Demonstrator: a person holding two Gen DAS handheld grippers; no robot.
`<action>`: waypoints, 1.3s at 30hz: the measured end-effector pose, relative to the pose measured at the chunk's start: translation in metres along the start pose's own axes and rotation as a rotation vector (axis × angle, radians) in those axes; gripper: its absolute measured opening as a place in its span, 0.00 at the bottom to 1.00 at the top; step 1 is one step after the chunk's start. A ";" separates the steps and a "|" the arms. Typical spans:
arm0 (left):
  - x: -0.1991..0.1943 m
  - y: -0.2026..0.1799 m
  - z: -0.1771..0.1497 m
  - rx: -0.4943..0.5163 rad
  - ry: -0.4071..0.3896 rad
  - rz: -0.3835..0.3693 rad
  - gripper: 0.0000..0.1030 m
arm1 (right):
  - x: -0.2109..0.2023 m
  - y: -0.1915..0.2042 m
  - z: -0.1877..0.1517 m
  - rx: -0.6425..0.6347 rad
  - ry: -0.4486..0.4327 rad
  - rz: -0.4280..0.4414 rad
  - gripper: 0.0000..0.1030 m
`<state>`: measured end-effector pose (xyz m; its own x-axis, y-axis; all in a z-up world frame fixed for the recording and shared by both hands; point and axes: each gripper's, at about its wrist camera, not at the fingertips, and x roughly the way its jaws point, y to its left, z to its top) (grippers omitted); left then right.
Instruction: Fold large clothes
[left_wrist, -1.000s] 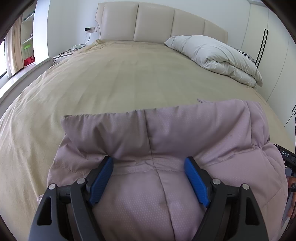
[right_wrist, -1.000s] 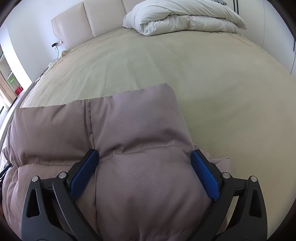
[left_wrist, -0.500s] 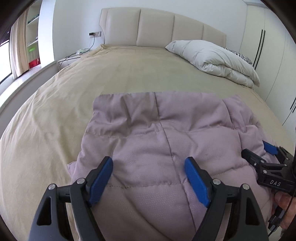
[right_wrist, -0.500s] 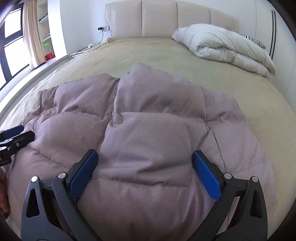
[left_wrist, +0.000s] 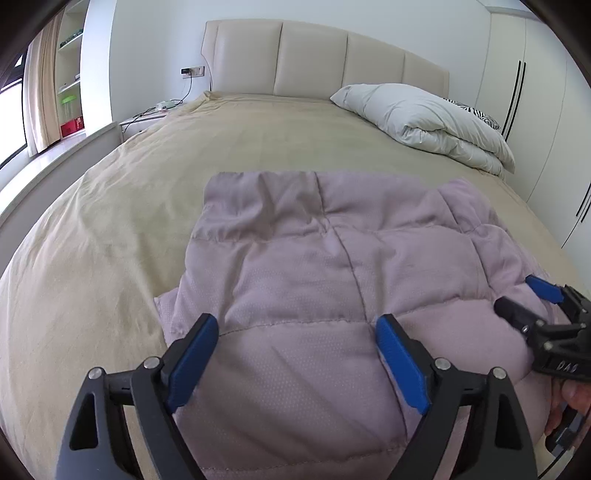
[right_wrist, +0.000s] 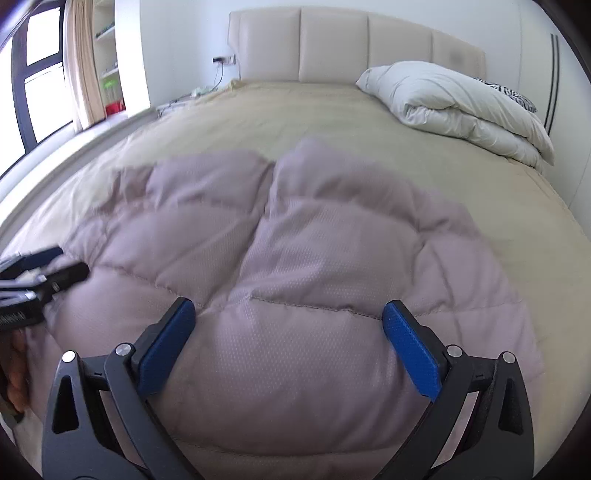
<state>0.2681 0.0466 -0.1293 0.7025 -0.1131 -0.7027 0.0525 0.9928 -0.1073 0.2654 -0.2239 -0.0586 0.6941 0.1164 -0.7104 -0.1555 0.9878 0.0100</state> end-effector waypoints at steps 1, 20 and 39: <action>0.002 0.001 -0.001 -0.004 0.008 0.002 0.92 | 0.004 -0.003 -0.005 0.001 -0.018 0.009 1.00; -0.018 0.119 -0.028 -0.526 0.186 -0.435 0.93 | -0.071 -0.235 -0.025 0.495 0.046 0.285 1.00; 0.041 0.099 -0.014 -0.493 0.343 -0.576 0.80 | 0.053 -0.262 -0.037 0.520 0.296 0.615 1.00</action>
<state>0.2922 0.1401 -0.1787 0.4010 -0.6834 -0.6100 -0.0353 0.6539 -0.7557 0.3171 -0.4801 -0.1248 0.3689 0.6863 -0.6268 -0.0518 0.6885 0.7234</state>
